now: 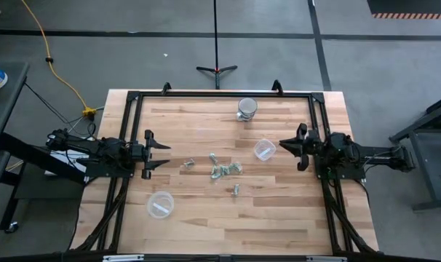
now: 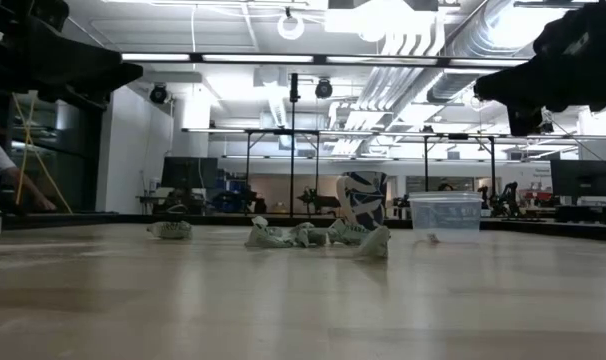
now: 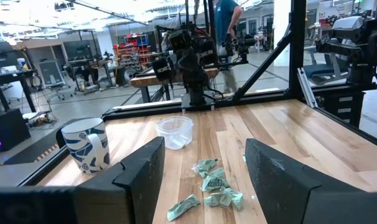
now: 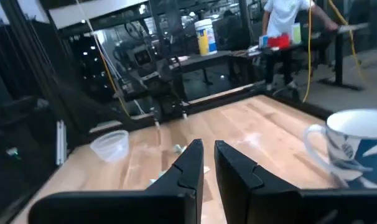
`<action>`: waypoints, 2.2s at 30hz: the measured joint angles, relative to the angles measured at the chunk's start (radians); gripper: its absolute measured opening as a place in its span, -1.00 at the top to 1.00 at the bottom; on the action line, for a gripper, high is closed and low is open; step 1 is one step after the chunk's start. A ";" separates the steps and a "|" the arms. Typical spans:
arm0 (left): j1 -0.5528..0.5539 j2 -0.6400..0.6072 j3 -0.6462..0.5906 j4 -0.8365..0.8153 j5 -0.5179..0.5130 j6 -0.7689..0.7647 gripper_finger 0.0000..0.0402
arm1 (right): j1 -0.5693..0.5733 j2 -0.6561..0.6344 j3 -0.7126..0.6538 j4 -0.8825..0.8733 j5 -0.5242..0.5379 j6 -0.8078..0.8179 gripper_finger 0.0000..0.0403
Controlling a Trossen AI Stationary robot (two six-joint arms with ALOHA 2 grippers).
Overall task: Pick and place Stevia / Truvia into bins
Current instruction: Put the stevia packet into the square transparent container
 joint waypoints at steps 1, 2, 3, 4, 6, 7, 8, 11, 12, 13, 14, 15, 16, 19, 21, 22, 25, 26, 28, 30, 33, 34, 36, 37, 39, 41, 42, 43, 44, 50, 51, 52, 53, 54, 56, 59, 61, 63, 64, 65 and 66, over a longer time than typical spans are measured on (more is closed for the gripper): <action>0.000 0.000 0.000 0.000 0.000 0.000 -0.28 | 0.000 0.000 0.000 0.003 0.011 0.002 0.84; 0.000 0.000 0.000 0.000 0.000 0.000 -0.28 | 0.000 0.000 0.000 0.008 0.022 -0.005 0.84; 0.000 0.000 0.000 0.000 0.000 0.000 -0.28 | 0.000 0.000 0.000 0.010 0.027 -0.028 0.84; 0.000 0.000 0.000 0.000 0.000 0.000 -0.28 | 0.000 0.000 0.000 0.007 0.025 -0.049 0.83; 0.000 0.000 0.000 0.000 0.000 0.000 -0.28 | 0.000 0.010 0.000 0.012 0.017 -0.073 0.79; 0.000 0.000 0.000 0.000 0.000 0.000 -0.28 | 0.000 0.017 0.000 0.022 0.011 -0.081 0.76; 0.000 0.000 0.000 0.000 0.000 0.000 -0.28 | 0.000 0.027 0.000 0.039 -0.002 -0.086 0.70; 0.000 0.000 0.000 0.000 0.000 0.000 -0.28 | 0.000 0.073 0.004 0.086 -0.017 -0.089 0.48; 0.000 0.000 0.000 0.000 0.000 0.000 -0.28 | 0.000 0.092 0.011 0.088 -0.017 -0.096 0.39; 0.000 0.000 0.000 0.000 0.000 0.000 -0.28 | 0.000 0.117 0.020 0.089 -0.017 -0.111 0.30; 0.000 0.000 0.000 0.000 0.000 0.000 -0.28 | 0.000 0.142 0.032 0.093 -0.017 -0.120 0.22; 0.000 0.000 0.000 0.000 0.000 0.000 -0.28 | 0.000 0.169 0.043 0.094 -0.015 -0.129 0.13; 0.000 0.000 0.000 0.000 0.000 0.000 -0.28 | 0.000 0.201 0.056 0.094 -0.018 -0.134 0.06; 0.000 0.000 0.000 0.000 0.000 0.000 -0.28 | 0.000 0.314 0.099 0.094 -0.036 -0.154 -0.09; 0.000 0.000 0.000 0.000 0.000 0.000 -0.28 | 0.000 0.395 0.129 0.094 -0.033 -0.169 -0.14; 0.000 0.000 0.000 0.000 0.000 0.000 -0.28 | 0.000 0.435 0.144 0.094 -0.030 -0.177 -0.15; 0.000 0.000 0.000 0.000 0.000 0.000 -0.28 | 0.000 0.540 0.189 0.093 -0.036 -0.202 -0.15; 0.000 0.000 0.000 0.000 0.000 0.000 -0.28 | 0.000 0.569 0.205 0.093 -0.036 -0.204 -0.15; 0.000 0.000 0.000 0.000 0.000 0.000 -0.28 | 0.000 0.624 0.239 0.096 -0.036 -0.218 -0.14; 0.000 0.000 0.000 0.000 0.000 0.000 -0.28 | 0.000 0.674 0.268 0.095 -0.051 -0.237 -0.13; 0.000 0.000 0.000 0.000 0.000 0.000 -0.28 | 0.000 0.752 0.309 0.098 -0.110 -0.245 -0.13; 0.000 0.000 0.000 0.000 0.000 0.000 -0.28 | 0.003 0.781 0.319 0.099 -0.127 -0.245 -0.14; 0.000 0.000 0.000 0.000 0.000 0.000 -0.28 | 0.017 0.840 0.331 0.098 -0.140 -0.246 -0.13; 0.000 0.000 0.000 0.000 0.000 0.000 -0.28 | 0.027 0.869 0.334 0.095 -0.140 -0.246 -0.13; 0.000 0.000 0.000 0.000 0.000 0.000 -0.28 | 0.047 0.926 0.339 0.099 -0.139 -0.241 -0.12; 0.000 0.000 0.000 0.000 0.000 0.000 -0.28 | 0.069 0.983 0.339 0.111 -0.138 -0.239 -0.11; 0.000 0.000 0.000 0.000 0.000 0.000 -0.28 | 0.083 1.014 0.339 0.129 -0.136 -0.238 -0.10; 0.000 0.000 0.000 0.000 0.000 0.000 -0.28 | 0.098 1.045 0.339 0.152 -0.135 -0.238 -0.10; 0.000 0.000 0.000 0.000 0.000 0.000 -0.28 | 0.114 1.075 0.339 0.177 -0.135 -0.238 -0.10; 0.000 0.000 0.000 0.000 0.000 0.000 -0.28 | 0.212 1.251 0.344 0.374 -0.057 -0.294 -0.11; 0.000 0.000 0.000 0.000 0.000 0.000 -0.28 | 0.225 1.279 0.352 0.386 -0.034 -0.306 -0.11; 0.000 0.000 0.000 0.000 0.000 0.000 -0.28 | 0.236 1.305 0.366 0.387 -0.006 -0.313 -0.10; 0.000 0.000 0.000 0.000 0.000 0.000 -0.28 | 0.245 1.331 0.382 0.387 0.020 -0.315 -0.10; 0.000 0.000 0.000 0.000 0.000 0.000 -0.28 | 0.252 1.355 0.399 0.387 0.044 -0.316 -0.10; 0.000 0.000 0.000 0.000 0.000 0.000 -0.28 | 0.262 1.408 0.437 0.387 0.073 -0.316 -0.10; 0.000 0.000 0.000 0.000 0.000 0.000 -0.28 | 0.264 1.484 0.501 0.365 0.080 -0.317 -0.10; 0.000 0.000 0.000 0.000 0.000 0.000 -0.28 | 0.263 1.532 0.550 0.328 0.092 -0.311 -0.09; 0.000 0.000 0.000 0.000 0.000 0.000 -0.28 | 0.259 1.576 0.602 0.257 0.123 -0.293 -0.08; 0.000 0.000 0.000 0.000 0.000 0.000 -0.28 | 0.254 1.598 0.630 0.211 0.141 -0.287 -0.07; 0.000 0.000 0.000 0.000 0.000 0.000 -0.28 | 0.251 1.617 0.656 0.166 0.156 -0.274 -0.07; 0.000 0.000 0.000 0.000 0.000 0.000 -0.28 | 0.247 1.636 0.680 0.128 0.166 -0.263 -0.07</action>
